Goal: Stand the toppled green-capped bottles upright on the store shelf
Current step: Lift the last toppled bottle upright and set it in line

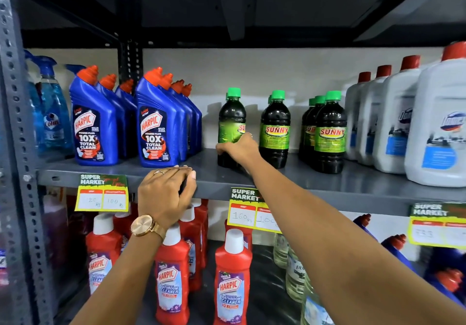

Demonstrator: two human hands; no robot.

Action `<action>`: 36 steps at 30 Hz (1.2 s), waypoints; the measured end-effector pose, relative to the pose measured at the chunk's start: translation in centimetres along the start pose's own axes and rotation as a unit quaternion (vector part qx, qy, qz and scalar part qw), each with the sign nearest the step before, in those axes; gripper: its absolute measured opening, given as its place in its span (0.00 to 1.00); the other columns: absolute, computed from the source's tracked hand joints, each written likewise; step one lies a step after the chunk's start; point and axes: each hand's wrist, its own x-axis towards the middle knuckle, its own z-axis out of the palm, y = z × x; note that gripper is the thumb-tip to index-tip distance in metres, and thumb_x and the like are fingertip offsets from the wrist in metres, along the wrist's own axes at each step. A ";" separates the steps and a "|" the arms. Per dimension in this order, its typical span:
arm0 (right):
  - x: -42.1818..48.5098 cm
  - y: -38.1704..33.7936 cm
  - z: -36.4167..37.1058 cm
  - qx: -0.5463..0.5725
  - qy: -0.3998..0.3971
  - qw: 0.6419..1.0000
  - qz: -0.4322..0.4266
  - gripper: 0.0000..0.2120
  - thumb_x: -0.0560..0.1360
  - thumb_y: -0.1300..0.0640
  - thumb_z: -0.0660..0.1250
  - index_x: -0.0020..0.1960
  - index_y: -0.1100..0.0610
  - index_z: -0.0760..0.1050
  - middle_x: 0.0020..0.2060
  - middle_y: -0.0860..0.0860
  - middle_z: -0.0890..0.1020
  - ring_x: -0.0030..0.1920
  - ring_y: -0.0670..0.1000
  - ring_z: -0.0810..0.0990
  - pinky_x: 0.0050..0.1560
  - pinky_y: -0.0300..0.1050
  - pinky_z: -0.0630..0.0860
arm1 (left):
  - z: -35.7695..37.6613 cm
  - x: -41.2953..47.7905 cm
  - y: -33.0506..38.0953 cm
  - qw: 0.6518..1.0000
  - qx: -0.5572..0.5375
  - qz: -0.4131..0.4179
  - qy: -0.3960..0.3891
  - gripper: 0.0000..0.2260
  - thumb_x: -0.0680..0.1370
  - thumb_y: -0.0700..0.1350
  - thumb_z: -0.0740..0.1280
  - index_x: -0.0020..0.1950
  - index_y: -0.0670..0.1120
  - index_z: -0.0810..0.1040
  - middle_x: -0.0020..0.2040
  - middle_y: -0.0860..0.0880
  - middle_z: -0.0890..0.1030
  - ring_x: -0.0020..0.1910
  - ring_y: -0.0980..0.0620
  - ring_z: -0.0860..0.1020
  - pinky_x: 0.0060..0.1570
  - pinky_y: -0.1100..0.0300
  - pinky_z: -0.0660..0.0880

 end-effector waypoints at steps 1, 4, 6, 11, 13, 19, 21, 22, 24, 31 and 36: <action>-0.1 0.0 -0.1 0.008 -0.002 1.000 0.000 0.31 0.62 0.54 0.77 0.61 0.64 0.74 0.53 0.58 0.82 0.49 0.56 0.80 0.43 0.44 0.79 | 0.0 0.0 0.0 1.000 -0.001 -0.001 0.000 0.18 0.78 0.49 0.58 0.44 0.43 0.86 0.42 0.47 0.87 0.42 0.48 0.84 0.46 0.54 0.75; -0.3 0.5 -0.3 -0.032 0.023 0.999 -0.020 0.33 0.61 0.51 0.80 0.61 0.62 0.74 0.51 0.56 0.81 0.52 0.57 0.81 0.44 0.44 0.76 | 0.0 0.0 0.1 1.000 -0.004 -0.003 -0.002 0.18 0.78 0.50 0.58 0.44 0.43 0.86 0.42 0.47 0.87 0.42 0.47 0.84 0.46 0.54 0.76; -0.3 0.6 -0.3 -0.053 0.035 0.998 -0.022 0.39 0.60 0.47 0.81 0.64 0.62 0.71 0.55 0.57 0.80 0.56 0.57 0.80 0.49 0.44 0.76 | 0.0 0.0 0.1 1.000 -0.007 -0.002 -0.006 0.18 0.78 0.50 0.58 0.44 0.43 0.86 0.43 0.47 0.87 0.42 0.47 0.84 0.46 0.54 0.76; -0.1 0.4 0.1 0.001 0.003 1.000 -0.009 0.30 0.64 0.51 0.77 0.61 0.62 0.74 0.54 0.57 0.81 0.53 0.56 0.80 0.47 0.45 0.78 | -0.1 0.0 0.1 1.000 -0.003 -0.002 -0.009 0.18 0.78 0.50 0.58 0.43 0.43 0.85 0.42 0.47 0.87 0.41 0.47 0.84 0.45 0.54 0.76; -0.1 0.5 0.0 -0.035 0.006 0.999 -0.018 0.31 0.64 0.52 0.78 0.62 0.63 0.73 0.56 0.58 0.81 0.54 0.58 0.80 0.49 0.46 0.78 | -0.2 0.0 0.2 1.000 -0.004 -0.003 -0.012 0.18 0.78 0.50 0.58 0.43 0.43 0.85 0.42 0.47 0.87 0.42 0.47 0.84 0.46 0.54 0.76; -0.3 0.6 0.0 -0.070 0.016 0.997 -0.022 0.41 0.60 0.46 0.81 0.65 0.63 0.68 0.60 0.59 0.77 0.60 0.59 0.77 0.59 0.49 0.76 | -0.4 0.1 0.4 1.000 -0.002 -0.005 -0.014 0.18 0.78 0.49 0.57 0.43 0.43 0.85 0.42 0.48 0.87 0.41 0.47 0.84 0.46 0.55 0.73; -0.2 0.6 0.0 -0.056 -0.003 0.998 -0.018 0.39 0.61 0.50 0.81 0.64 0.63 0.69 0.59 0.59 0.78 0.59 0.58 0.78 0.56 0.47 0.76 | -0.5 0.1 0.4 1.000 -0.002 -0.005 -0.016 0.18 0.77 0.49 0.58 0.43 0.43 0.85 0.42 0.48 0.87 0.41 0.47 0.84 0.47 0.57 0.71; -0.2 0.6 -0.1 -0.062 -0.008 0.998 -0.018 0.37 0.62 0.51 0.80 0.64 0.63 0.69 0.59 0.59 0.78 0.58 0.59 0.78 0.53 0.45 0.75 | -0.5 0.1 0.4 1.000 -0.003 -0.007 -0.018 0.18 0.77 0.49 0.58 0.43 0.43 0.85 0.42 0.48 0.87 0.41 0.47 0.84 0.47 0.57 0.71; -0.2 0.6 -0.2 -0.085 -0.006 0.996 -0.022 0.36 0.62 0.52 0.81 0.63 0.63 0.70 0.58 0.59 0.79 0.57 0.59 0.78 0.49 0.44 0.73 | -0.6 0.1 0.4 1.000 -0.005 -0.009 -0.024 0.18 0.77 0.49 0.58 0.43 0.43 0.85 0.42 0.48 0.87 0.42 0.47 0.84 0.47 0.55 0.73; -0.4 0.3 0.1 -0.136 -0.001 0.990 -0.027 0.38 0.63 0.48 0.80 0.65 0.64 0.67 0.60 0.59 0.77 0.61 0.60 0.77 0.56 0.50 0.75 | -0.7 0.1 0.5 0.999 -0.008 -0.017 -0.039 0.18 0.77 0.49 0.58 0.42 0.43 0.85 0.41 0.48 0.87 0.41 0.48 0.84 0.46 0.55 0.75; -0.4 0.2 0.0 -0.144 0.003 0.989 -0.030 0.39 0.63 0.47 0.80 0.65 0.63 0.67 0.59 0.58 0.78 0.60 0.60 0.78 0.56 0.50 0.75 | -0.9 0.2 0.7 0.999 -0.015 -0.020 -0.047 0.18 0.77 0.49 0.58 0.43 0.43 0.85 0.42 0.48 0.87 0.42 0.47 0.84 0.47 0.54 0.76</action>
